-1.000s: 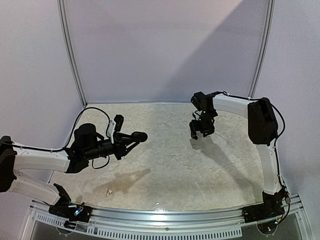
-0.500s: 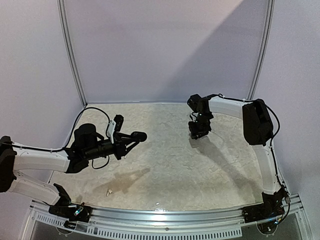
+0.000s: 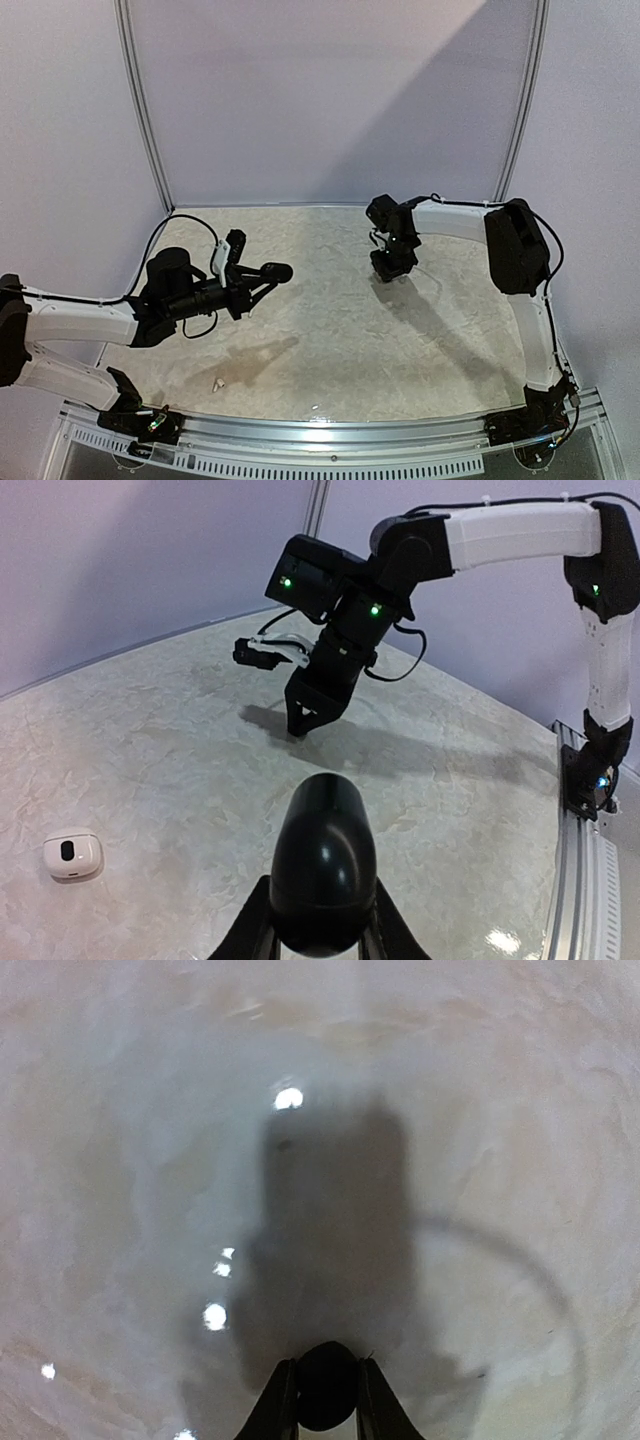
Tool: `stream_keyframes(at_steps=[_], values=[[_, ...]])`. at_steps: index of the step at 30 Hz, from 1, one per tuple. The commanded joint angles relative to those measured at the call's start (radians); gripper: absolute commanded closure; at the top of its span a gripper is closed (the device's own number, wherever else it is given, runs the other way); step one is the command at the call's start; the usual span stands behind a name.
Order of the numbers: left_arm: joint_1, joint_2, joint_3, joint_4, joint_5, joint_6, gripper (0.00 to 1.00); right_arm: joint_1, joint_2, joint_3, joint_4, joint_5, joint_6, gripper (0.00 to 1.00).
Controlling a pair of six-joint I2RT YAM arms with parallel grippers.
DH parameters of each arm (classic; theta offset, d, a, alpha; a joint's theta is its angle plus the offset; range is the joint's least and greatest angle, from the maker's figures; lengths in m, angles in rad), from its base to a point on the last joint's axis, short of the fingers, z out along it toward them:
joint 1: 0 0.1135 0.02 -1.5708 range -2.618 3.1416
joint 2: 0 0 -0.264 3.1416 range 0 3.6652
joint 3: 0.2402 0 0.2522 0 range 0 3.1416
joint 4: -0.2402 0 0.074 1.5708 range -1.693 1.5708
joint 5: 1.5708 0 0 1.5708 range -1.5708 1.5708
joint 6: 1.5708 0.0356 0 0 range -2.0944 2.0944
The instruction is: Insert the wireless bluetooth earbuds into the charging case
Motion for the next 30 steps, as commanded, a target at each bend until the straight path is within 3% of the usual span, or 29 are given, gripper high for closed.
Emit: stream_keyframes(at_steps=[1,7,15,17,20,24,28,30], values=[[0.003,-0.018,-0.016,0.023,-0.016,0.012,1.00,0.192,-0.111,-0.182,0.079,-0.172,-0.087,0.85],[0.005,-0.015,-0.019,0.037,-0.016,0.015,1.00,0.383,-0.235,-0.357,0.144,-0.225,-0.035,0.85],[0.007,-0.005,-0.023,0.048,-0.013,0.008,1.00,0.512,-0.246,-0.374,0.141,-0.225,0.087,0.79],[0.008,-0.006,-0.022,0.049,-0.009,0.007,1.00,0.512,-0.236,-0.368,0.139,-0.209,0.096,0.70],[0.008,-0.010,-0.023,0.049,-0.006,0.009,1.00,0.513,-0.234,-0.331,0.117,-0.197,0.079,0.44],[0.008,-0.012,-0.026,0.054,0.014,0.013,1.00,0.511,-0.268,-0.267,0.053,-0.161,0.022,0.19],[0.008,-0.012,-0.033,0.094,0.074,0.058,1.00,0.495,-0.365,-0.209,0.031,-0.150,-0.058,0.02],[0.008,-0.015,-0.034,0.120,0.114,0.083,1.00,0.486,-0.443,-0.205,0.061,-0.138,-0.117,0.01]])
